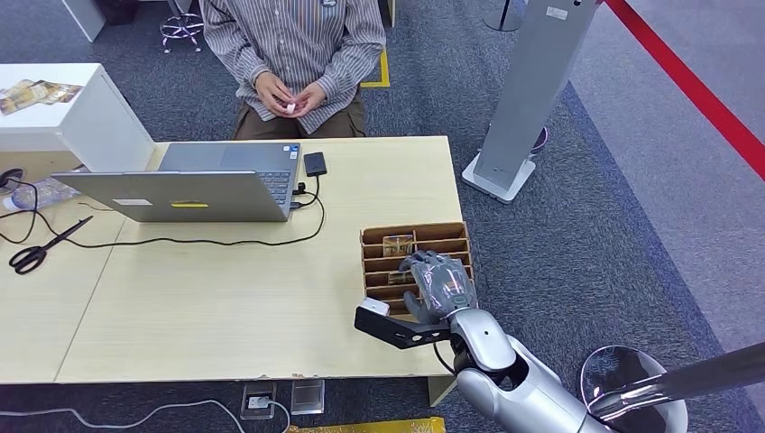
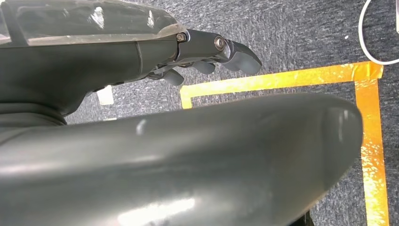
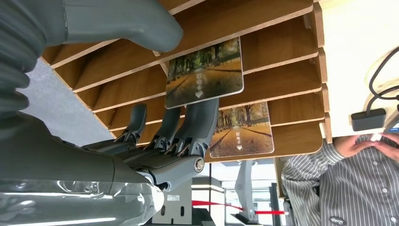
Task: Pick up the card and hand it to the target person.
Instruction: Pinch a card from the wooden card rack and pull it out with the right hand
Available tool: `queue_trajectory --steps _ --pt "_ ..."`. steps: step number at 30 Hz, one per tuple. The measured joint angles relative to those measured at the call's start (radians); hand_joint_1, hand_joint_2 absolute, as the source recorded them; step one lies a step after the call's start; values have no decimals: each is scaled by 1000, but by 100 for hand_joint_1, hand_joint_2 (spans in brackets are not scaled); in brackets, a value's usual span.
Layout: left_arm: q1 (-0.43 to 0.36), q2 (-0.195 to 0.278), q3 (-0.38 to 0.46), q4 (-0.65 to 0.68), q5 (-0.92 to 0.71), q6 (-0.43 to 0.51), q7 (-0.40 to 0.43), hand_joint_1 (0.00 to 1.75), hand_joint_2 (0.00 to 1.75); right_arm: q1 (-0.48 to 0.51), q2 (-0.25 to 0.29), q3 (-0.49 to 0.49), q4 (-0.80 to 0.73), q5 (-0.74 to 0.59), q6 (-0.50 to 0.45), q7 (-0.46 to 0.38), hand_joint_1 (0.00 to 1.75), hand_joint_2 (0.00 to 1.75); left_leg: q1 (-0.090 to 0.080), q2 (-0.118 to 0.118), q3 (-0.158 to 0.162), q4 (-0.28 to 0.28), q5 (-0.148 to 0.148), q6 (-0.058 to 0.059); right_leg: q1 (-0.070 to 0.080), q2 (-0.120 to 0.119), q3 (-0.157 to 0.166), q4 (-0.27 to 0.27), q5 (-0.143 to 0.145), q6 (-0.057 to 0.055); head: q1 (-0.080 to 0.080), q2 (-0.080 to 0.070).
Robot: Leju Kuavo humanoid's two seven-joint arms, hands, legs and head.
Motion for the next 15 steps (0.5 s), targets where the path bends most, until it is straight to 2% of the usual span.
queue_trajectory --steps 9,15 --pt "0 0 0 0 0 -1 0 0 0 0 1 0 0 -3 0 2 100 175 0 0 0 0 0 0 0 0 0 0 0 0 0 0" --pt "0 0 0 0 0 -2 0 0 0 0 1 0 0 -3 0 3 153 175 0 0 0 0 0 0 0 0 0 0 0 0 0 0"
